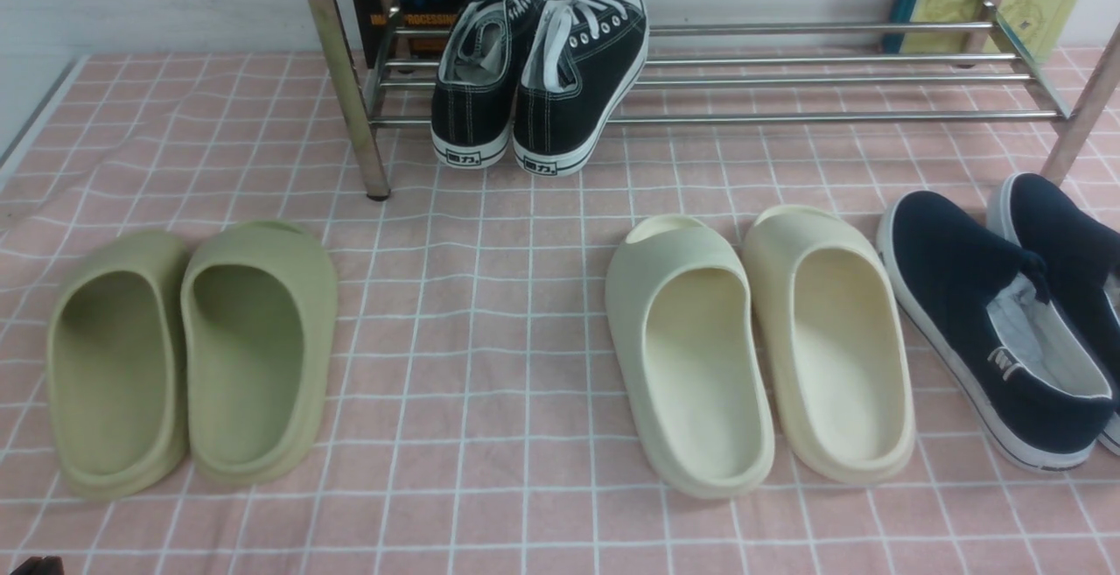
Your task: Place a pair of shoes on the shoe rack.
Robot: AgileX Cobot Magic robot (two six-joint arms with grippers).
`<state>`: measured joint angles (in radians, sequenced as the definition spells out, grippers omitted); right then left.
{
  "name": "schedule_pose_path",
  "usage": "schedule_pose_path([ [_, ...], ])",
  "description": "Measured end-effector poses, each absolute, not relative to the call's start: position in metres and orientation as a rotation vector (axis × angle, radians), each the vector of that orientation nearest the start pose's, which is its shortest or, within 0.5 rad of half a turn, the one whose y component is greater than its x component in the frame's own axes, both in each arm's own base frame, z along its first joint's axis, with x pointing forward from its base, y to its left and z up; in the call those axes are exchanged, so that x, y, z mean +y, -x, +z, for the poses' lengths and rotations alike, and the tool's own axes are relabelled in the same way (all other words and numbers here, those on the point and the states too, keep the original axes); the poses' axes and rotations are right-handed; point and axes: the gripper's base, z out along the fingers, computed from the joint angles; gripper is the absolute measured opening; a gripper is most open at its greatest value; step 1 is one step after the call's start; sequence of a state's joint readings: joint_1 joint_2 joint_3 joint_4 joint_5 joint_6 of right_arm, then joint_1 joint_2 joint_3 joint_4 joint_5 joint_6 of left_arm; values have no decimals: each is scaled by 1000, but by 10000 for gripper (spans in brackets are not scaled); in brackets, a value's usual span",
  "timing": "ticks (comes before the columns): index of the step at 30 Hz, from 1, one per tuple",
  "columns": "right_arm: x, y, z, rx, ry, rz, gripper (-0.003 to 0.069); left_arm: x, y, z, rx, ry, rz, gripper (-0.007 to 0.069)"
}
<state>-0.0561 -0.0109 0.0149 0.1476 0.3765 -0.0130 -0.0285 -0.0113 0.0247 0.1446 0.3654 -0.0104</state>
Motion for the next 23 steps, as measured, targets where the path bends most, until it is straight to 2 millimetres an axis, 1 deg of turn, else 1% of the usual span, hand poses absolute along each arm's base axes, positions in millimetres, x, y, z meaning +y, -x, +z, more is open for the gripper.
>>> schedule_pose_path([
  [23,2,-53,175,1857,-130,98,239,3,-53,173,1858,-107,116,67],
])
